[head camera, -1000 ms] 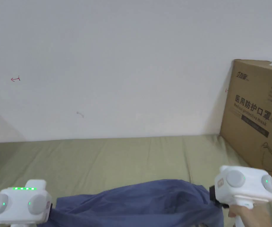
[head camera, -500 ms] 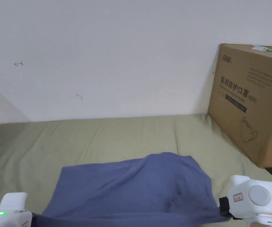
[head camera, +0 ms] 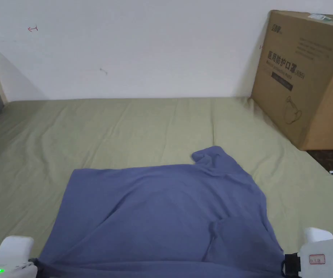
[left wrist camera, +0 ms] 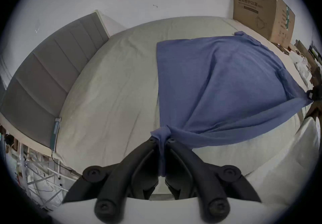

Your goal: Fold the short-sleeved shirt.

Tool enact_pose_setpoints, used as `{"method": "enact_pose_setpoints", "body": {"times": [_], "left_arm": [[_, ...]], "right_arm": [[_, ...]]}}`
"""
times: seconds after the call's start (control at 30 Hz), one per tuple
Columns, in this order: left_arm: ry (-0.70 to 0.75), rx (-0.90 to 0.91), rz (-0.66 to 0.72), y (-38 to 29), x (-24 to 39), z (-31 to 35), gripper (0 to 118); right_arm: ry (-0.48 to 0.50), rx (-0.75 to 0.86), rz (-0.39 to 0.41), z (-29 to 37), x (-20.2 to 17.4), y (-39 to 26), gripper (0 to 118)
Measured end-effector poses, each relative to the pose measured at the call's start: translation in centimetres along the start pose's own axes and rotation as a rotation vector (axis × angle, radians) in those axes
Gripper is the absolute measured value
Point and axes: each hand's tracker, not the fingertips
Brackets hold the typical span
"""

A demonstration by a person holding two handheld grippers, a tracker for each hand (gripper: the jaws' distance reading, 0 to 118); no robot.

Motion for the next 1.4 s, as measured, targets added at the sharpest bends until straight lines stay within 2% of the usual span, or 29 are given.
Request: {"method": "enact_pose_setpoints", "body": {"times": [0.03,0.07,0.1,0.13,0.17,0.2,0.23,0.43,0.47,0.53,0.57,0.63,0.8,0.83,0.87,0.9,0.93,0.97,1.03,1.07,1.1,1.13,1.27,1.4], "left_arm": [[0.003,0.000,0.002,-0.2,0.1,0.1,7],[0.004,0.002,0.004,-0.1,0.0,0.2,18],[0.005,-0.002,0.005,-0.1,0.0,0.3,44],[0.017,-0.004,0.008,-0.2,-0.1,0.4,66],[0.019,-0.001,0.013,-0.3,-0.2,0.6,81],[0.017,0.021,0.031,-0.4,-0.6,1.0,91],[0.005,0.057,0.061,-0.7,-0.9,1.5,92],[-0.087,0.088,0.237,-0.9,-2.9,3.8,89],[-0.102,0.097,0.248,-0.9,-3.0,4.2,78],[-0.094,0.085,0.238,-1.4,-2.8,4.0,7],[-0.071,0.053,0.229,-1.8,-2.5,3.7,0],[-0.125,0.025,0.225,-2.5,-2.7,3.3,0],[-0.113,0.017,0.223,-3.2,-3.0,3.1,3],[-0.116,0.023,0.223,-3.2,-3.2,3.0,20],[-0.112,0.029,0.226,-3.1,-3.4,2.8,46],[-0.114,0.022,0.229,-2.8,-3.6,2.2,80],[-0.114,0.002,0.230,-2.6,-3.7,1.6,96],[-0.115,0.000,0.234,-2.5,-3.8,1.1,99],[-0.149,-0.021,0.243,-2.3,-4.0,0.0,94],[-0.172,-0.059,0.253,-2.3,-3.9,-0.8,81],[-0.186,-0.104,0.255,-2.2,-3.9,-1.6,23],[-0.189,-0.131,0.245,-2.4,-3.8,-2.4,0],[-0.174,-0.148,0.219,-2.7,-3.1,-3.0,0],[-0.176,-0.116,0.262,-2.4,-3.9,-2.1,0]], "right_arm": [[0.001,0.003,0.003,0.0,-0.2,-0.4,4],[0.002,0.012,0.007,0.0,-0.5,-0.7,4],[-0.005,0.026,0.019,0.0,-0.6,-0.6,12],[-0.025,0.027,0.032,0.0,-0.8,-0.4,30],[-0.058,0.032,0.043,0.1,-1.0,-0.3,54],[-0.099,0.036,0.056,0.2,-1.1,-0.2,64],[-0.098,0.045,0.065,0.5,-1.1,-0.3,64],[-0.009,0.118,0.080,3.4,-1.3,0.9,63],[-0.010,0.144,0.117,3.8,-1.8,0.8,58],[-0.063,0.169,0.159,3.6,-2.6,0.4,6],[-0.064,0.163,0.137,3.5,-2.9,0.0,0],[-0.003,0.103,0.125,2.5,-2.9,-0.4,0],[-0.005,0.063,0.124,0.7,-3.1,-1.6,0],[0.006,0.058,0.115,0.6,-3.1,-1.7,0],[0.016,0.052,0.105,0.5,-3.1,-1.6,0],[0.018,0.050,0.102,0.4,-3.1,-1.5,0],[0.016,0.050,0.106,0.5,-3.0,-1.4,0],[0.012,0.051,0.111,0.4,-3.1,-1.4,0],[0.005,0.047,0.119,0.2,-3.2,-1.4,0],[0.004,0.043,0.119,0.0,-3.1,-1.4,0],[0.003,0.036,0.116,-0.1,-3.1,-1.4,0],[0.004,0.029,0.113,-0.3,-3.1,-1.5,0],[-0.004,0.009,0.105,-0.7,-2.7,-2.0,0],[0.004,0.009,0.080,-0.2,-1.8,-2.3,0]]}}
